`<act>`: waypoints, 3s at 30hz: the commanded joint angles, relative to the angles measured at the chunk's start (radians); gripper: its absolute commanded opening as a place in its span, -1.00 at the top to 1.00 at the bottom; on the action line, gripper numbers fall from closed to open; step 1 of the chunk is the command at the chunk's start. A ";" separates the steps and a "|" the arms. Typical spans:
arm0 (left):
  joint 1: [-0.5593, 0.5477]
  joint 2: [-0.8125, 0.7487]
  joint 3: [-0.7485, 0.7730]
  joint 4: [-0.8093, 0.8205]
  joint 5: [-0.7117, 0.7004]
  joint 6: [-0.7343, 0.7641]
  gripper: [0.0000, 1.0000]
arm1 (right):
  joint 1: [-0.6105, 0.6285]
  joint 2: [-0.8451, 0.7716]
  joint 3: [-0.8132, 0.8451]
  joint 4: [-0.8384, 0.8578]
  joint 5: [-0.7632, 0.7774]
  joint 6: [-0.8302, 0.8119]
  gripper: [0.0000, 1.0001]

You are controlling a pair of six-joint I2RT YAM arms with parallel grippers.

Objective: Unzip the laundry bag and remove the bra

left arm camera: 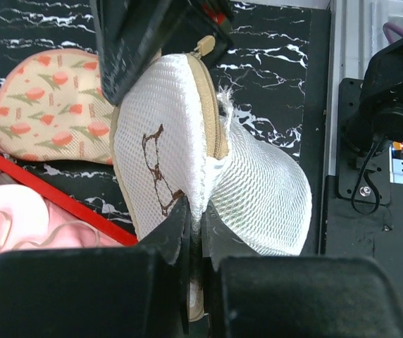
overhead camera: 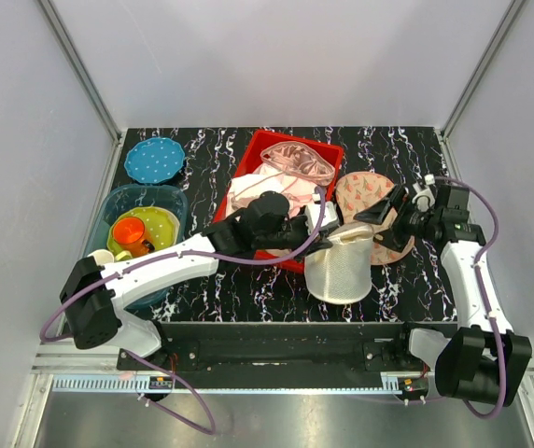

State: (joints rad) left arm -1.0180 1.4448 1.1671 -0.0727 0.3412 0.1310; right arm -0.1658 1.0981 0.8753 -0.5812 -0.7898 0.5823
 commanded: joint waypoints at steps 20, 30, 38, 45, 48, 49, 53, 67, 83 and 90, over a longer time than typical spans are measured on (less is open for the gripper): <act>-0.016 0.089 0.227 -0.031 -0.033 0.042 -0.97 | -0.001 -0.282 0.123 -0.279 0.383 -0.038 1.00; -0.122 0.167 0.339 -0.076 -0.145 0.087 -0.98 | -0.003 -0.345 0.148 -0.394 0.694 0.096 1.00; -0.221 0.252 0.401 -0.024 -0.226 0.067 -0.90 | -0.001 -0.339 0.168 -0.417 0.742 0.120 1.00; -0.272 0.348 0.434 0.030 -0.295 0.033 -0.77 | -0.001 -0.339 0.169 -0.410 0.738 0.128 1.00; -0.277 0.376 0.470 0.030 -0.278 0.018 -0.75 | -0.001 -0.346 0.166 -0.414 0.730 0.126 1.00; -0.277 0.390 0.485 0.033 -0.268 0.012 -0.76 | -0.001 -0.345 0.165 -0.413 0.725 0.126 1.00; -0.278 0.440 0.526 0.039 -0.275 0.007 -0.67 | -0.001 -0.351 0.160 -0.410 0.710 0.128 1.00; -0.245 0.363 0.418 0.057 -0.268 0.119 1.00 | -0.001 -0.376 0.111 -0.364 0.542 0.060 0.41; -0.114 0.181 0.207 0.168 0.027 0.030 1.00 | 0.003 -0.418 0.255 -0.390 0.160 -0.104 0.12; -0.100 0.181 0.206 0.191 0.077 -0.005 1.00 | 0.032 -0.445 0.114 -0.377 0.074 -0.108 0.18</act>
State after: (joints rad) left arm -1.1263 1.6817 1.3640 -0.0185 0.3393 0.1528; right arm -0.1539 0.6544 1.0348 -0.9642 -0.6254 0.5125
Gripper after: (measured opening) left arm 0.027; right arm 0.411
